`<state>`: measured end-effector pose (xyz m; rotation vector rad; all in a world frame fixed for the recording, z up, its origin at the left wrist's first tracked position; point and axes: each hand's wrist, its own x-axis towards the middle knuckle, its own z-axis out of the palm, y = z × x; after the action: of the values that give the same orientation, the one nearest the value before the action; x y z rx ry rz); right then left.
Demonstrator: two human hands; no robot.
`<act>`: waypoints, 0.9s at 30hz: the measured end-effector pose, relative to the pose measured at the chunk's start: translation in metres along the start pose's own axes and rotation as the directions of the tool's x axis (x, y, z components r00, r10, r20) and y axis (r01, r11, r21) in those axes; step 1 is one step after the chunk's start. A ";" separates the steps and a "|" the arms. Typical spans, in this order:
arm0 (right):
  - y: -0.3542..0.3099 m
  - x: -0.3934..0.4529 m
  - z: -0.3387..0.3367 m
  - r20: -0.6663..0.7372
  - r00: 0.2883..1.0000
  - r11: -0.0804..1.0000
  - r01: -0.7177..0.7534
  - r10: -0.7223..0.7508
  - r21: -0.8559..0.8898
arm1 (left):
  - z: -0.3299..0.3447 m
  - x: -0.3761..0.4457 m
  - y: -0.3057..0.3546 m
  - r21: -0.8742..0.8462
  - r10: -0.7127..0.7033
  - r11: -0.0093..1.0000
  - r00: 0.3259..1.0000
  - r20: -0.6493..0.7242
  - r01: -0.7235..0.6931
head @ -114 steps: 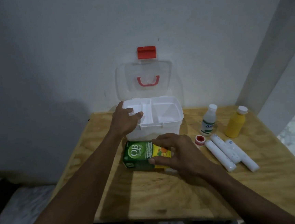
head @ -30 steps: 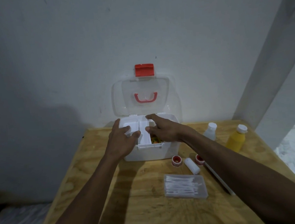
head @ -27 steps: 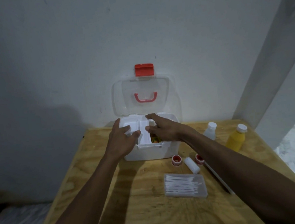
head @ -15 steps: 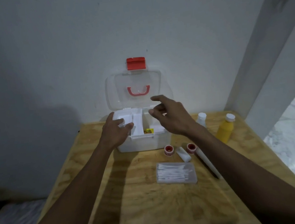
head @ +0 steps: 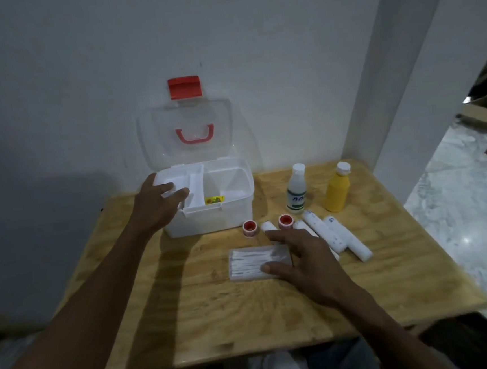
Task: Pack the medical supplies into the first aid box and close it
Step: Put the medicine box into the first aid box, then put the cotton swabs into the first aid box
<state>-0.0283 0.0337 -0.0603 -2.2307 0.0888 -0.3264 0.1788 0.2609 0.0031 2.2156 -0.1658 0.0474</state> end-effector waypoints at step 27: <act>-0.064 0.076 -0.059 -0.073 0.983 0.977 0.155 -0.167 -0.144 | 0.002 0.004 -0.004 -0.059 -0.010 0.998 1.000 0.002 0.010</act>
<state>0.0265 0.0165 0.0399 -2.3662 -0.0256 -0.5175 0.1830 0.2618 -0.0008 2.1577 -0.1552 0.0351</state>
